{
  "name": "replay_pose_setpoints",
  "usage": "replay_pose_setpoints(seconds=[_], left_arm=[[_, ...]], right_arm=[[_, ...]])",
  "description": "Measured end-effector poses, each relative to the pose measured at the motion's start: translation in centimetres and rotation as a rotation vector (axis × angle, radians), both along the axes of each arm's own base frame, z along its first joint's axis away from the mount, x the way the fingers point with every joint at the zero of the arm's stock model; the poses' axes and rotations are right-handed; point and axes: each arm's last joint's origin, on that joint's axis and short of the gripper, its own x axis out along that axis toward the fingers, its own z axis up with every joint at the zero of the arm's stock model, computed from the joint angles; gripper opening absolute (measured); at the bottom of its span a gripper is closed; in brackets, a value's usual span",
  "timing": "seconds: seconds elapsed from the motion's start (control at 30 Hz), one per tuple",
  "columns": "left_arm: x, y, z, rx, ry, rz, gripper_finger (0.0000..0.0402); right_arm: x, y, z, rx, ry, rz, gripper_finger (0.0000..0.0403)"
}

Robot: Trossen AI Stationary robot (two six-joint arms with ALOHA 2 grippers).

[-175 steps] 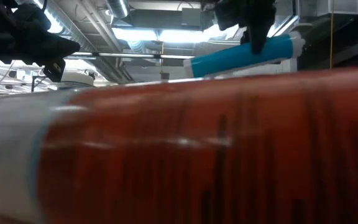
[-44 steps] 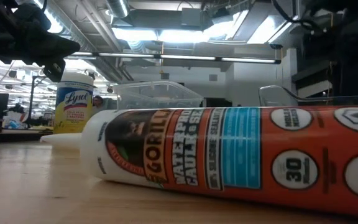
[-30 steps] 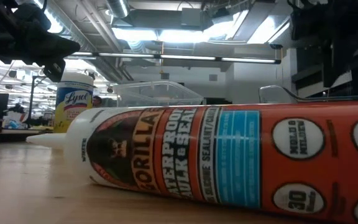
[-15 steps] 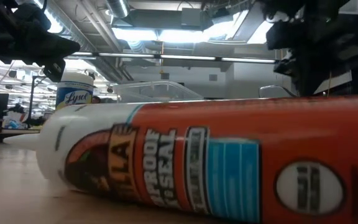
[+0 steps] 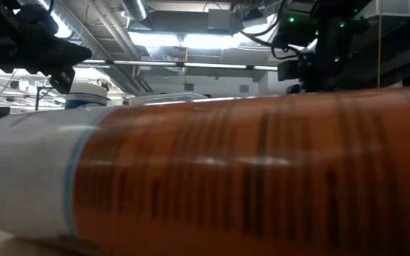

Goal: Pick & place silicon tubes, Sealant and Lysol wipes
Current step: Move the bottom transparent bin to the top

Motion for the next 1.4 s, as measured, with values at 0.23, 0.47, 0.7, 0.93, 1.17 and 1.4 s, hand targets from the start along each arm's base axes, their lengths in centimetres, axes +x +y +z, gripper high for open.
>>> replay_pose_setpoints(seconds=[0.23, 0.47, 0.7, 0.93, 1.17, 1.4], left_arm=[[0.0, 0.0, 0.0, 0.0, 0.0, 0.0, 0.0011], [0.0, 0.0, 0.0, 0.0, 0.0, 0.0, 0.0009], [0.0, 0.0, 0.0, 0.0, 0.0, 0.0, 0.0012], [0.0, 0.0, 0.0, 0.0, 0.0, 0.0, 0.0008], [0.0, 0.0, 0.0, 0.0, 0.0, 0.0, 0.0012], [0.0, 0.0, 0.0, 0.0, 0.0, 0.0, 0.0008]], right_arm=[[-0.4, -2.8, 0.1, -0.059, -0.013, -0.124, 0.0005], [-2.0, -6.7, 0.0, -0.099, -0.007, -0.365, 0.0003], [-4.6, -9.9, -0.9, -0.124, 0.038, -0.562, 0.0005], [-6.9, -12.3, -1.4, -0.162, 0.065, -0.733, 0.0005], [-8.5, -14.0, -1.3, -0.214, 0.063, -0.884, 0.0004], [-9.4, -15.5, -0.9, -0.34, 0.02, -1.026, 0.0008]])
